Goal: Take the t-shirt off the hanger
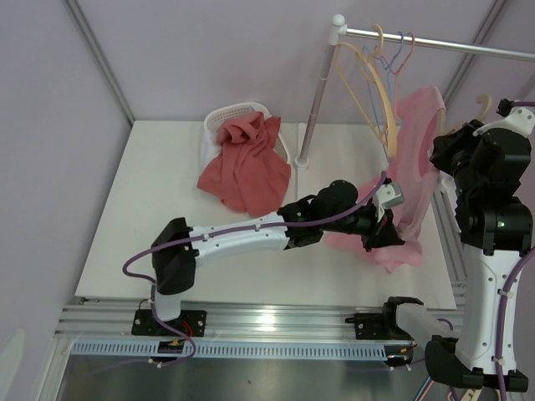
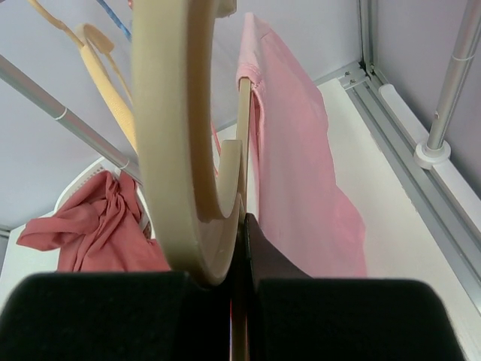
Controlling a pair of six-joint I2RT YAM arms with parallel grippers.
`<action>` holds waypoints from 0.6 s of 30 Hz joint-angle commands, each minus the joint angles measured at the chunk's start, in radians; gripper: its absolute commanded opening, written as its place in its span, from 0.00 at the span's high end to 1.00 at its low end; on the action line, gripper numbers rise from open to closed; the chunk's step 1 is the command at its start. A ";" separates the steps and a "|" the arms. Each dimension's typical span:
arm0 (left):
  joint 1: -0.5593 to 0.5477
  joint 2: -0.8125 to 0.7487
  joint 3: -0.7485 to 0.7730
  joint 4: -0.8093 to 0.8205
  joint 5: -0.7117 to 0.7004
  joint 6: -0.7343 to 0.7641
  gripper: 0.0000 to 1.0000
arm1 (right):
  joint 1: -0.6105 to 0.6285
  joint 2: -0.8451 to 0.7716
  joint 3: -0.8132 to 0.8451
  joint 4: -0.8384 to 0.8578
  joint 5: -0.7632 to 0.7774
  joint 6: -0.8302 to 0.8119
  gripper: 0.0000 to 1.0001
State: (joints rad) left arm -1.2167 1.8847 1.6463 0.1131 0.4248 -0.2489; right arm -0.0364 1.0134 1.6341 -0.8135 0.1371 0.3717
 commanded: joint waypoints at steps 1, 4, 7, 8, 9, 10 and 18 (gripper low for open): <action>-0.018 0.002 0.066 -0.065 -0.105 0.034 0.99 | 0.007 -0.021 0.046 0.025 -0.016 0.006 1.00; -0.058 -0.064 -0.026 -0.027 -0.162 0.091 0.99 | 0.007 -0.019 0.043 0.027 -0.005 0.000 1.00; -0.133 -0.142 -0.101 0.005 -0.216 0.166 0.99 | 0.007 -0.006 0.041 0.030 0.007 -0.005 1.00; -0.133 -0.160 -0.114 0.007 -0.225 0.174 0.99 | 0.007 0.001 0.041 0.033 0.009 -0.007 1.00; -0.164 -0.177 -0.140 0.017 -0.230 0.180 0.99 | 0.007 0.007 0.041 0.037 0.015 -0.007 1.00; -0.179 -0.214 -0.155 0.028 -0.228 0.183 0.99 | 0.007 0.014 0.044 0.039 0.028 -0.008 1.00; -0.340 -0.328 -0.426 0.247 -0.019 0.178 0.99 | 0.006 0.115 0.087 0.065 0.039 0.003 1.00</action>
State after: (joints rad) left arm -1.5158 1.5936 1.2964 0.2432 0.2588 -0.0788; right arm -0.0334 1.1057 1.6627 -0.8482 0.1543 0.3656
